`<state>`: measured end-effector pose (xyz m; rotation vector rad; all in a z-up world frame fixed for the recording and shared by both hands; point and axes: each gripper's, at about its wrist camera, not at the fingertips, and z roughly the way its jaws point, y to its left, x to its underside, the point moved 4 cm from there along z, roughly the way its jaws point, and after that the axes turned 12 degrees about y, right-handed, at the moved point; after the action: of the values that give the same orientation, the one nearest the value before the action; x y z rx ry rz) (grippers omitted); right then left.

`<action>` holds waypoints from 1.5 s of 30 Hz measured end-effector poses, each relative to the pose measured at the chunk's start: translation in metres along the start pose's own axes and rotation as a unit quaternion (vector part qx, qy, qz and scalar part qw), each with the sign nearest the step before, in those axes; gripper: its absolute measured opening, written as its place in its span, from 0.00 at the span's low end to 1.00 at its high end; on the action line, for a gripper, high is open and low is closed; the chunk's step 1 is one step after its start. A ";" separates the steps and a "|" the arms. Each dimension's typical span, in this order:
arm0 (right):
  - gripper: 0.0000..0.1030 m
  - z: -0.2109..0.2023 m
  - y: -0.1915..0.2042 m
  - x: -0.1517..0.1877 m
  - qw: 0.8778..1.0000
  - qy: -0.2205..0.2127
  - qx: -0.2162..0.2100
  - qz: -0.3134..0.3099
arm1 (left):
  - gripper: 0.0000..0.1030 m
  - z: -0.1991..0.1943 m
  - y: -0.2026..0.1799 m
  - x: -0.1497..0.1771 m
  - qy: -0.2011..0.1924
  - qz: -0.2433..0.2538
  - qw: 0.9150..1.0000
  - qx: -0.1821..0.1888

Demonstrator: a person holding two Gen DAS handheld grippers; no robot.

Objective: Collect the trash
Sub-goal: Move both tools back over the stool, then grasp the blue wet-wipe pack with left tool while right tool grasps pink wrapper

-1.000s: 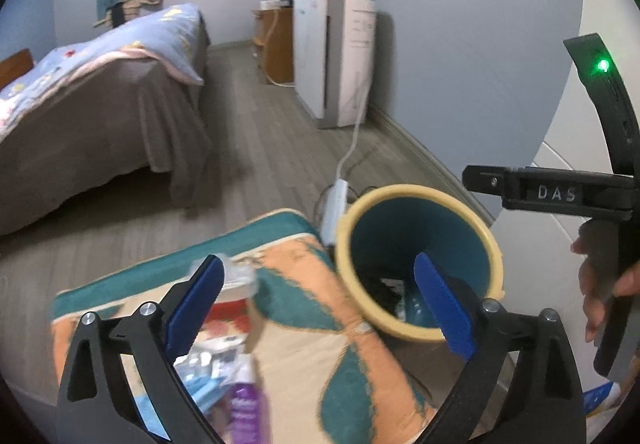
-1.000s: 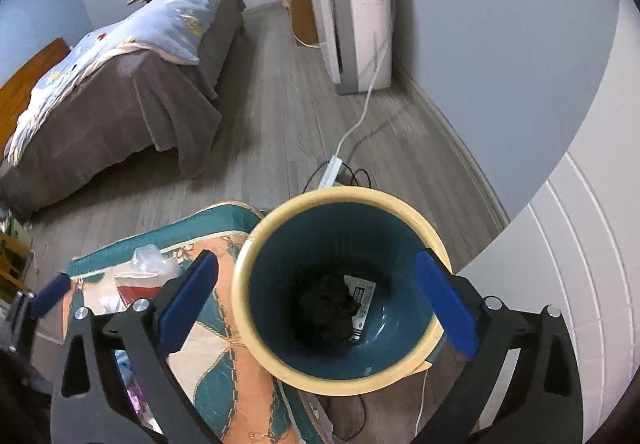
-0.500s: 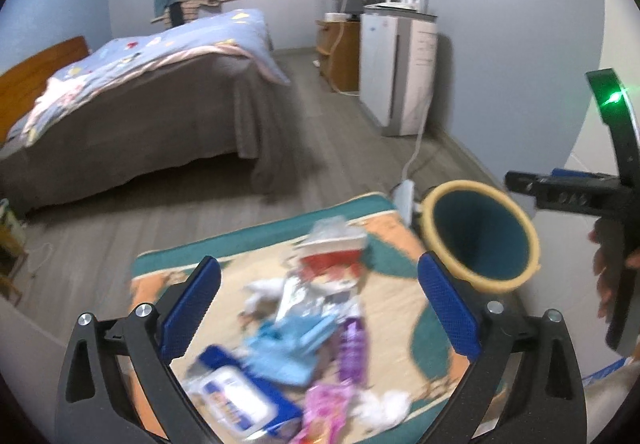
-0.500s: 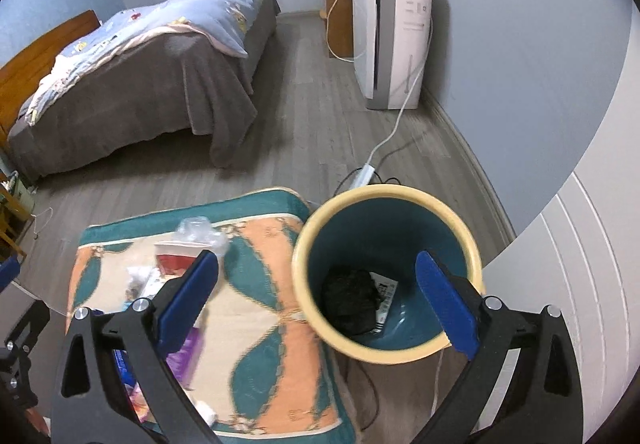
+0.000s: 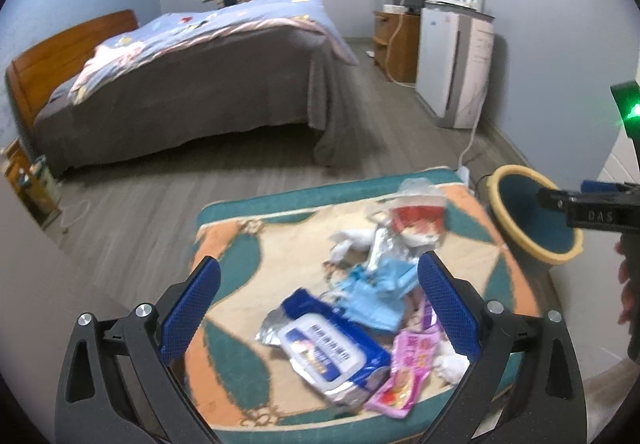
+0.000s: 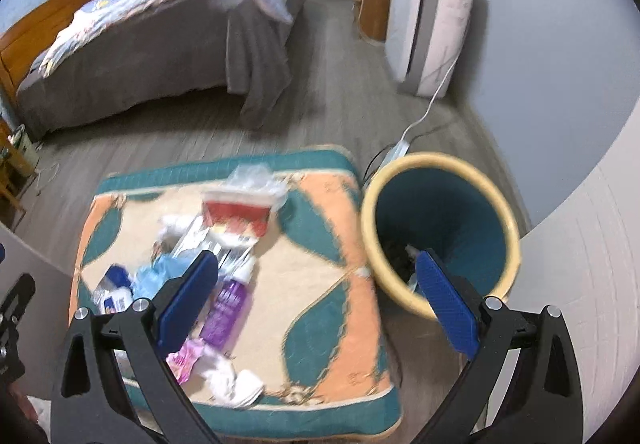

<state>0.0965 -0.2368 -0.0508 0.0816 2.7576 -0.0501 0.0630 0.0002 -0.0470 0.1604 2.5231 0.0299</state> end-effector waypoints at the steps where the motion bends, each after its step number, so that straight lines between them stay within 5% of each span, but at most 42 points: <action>1: 0.94 0.003 0.002 0.002 1.000 0.005 0.009 0.000 | 0.95 0.002 0.006 0.004 0.002 -0.002 1.000 -0.003; 9: 0.94 0.017 0.023 0.014 0.998 0.025 0.053 -0.014 | 0.95 0.019 0.020 0.024 0.019 0.005 0.999 -0.037; 15: 0.94 0.028 0.039 0.018 0.999 0.042 0.020 -0.012 | 0.95 0.025 0.036 0.031 0.026 -0.019 0.999 -0.042; 22: 0.94 0.029 0.066 0.022 0.997 0.031 0.058 -0.045 | 0.95 0.034 0.048 0.038 0.043 -0.021 0.996 -0.072; 30: 0.94 0.048 0.092 0.034 0.995 0.073 -0.060 -0.045 | 0.95 0.046 0.063 0.043 0.068 -0.053 0.995 -0.040; 40: 0.94 0.086 0.111 0.054 0.987 0.139 -0.045 -0.064 | 0.95 0.068 0.066 0.050 0.098 -0.052 0.993 -0.039; 45: 0.71 0.112 0.124 0.075 0.978 0.187 -0.055 -0.076 | 0.95 0.073 0.063 0.049 0.103 -0.050 0.993 -0.036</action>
<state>0.0764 -0.1141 -0.1853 -0.1665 3.1303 0.0864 0.0725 0.0676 -0.1310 0.0018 2.7282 0.1008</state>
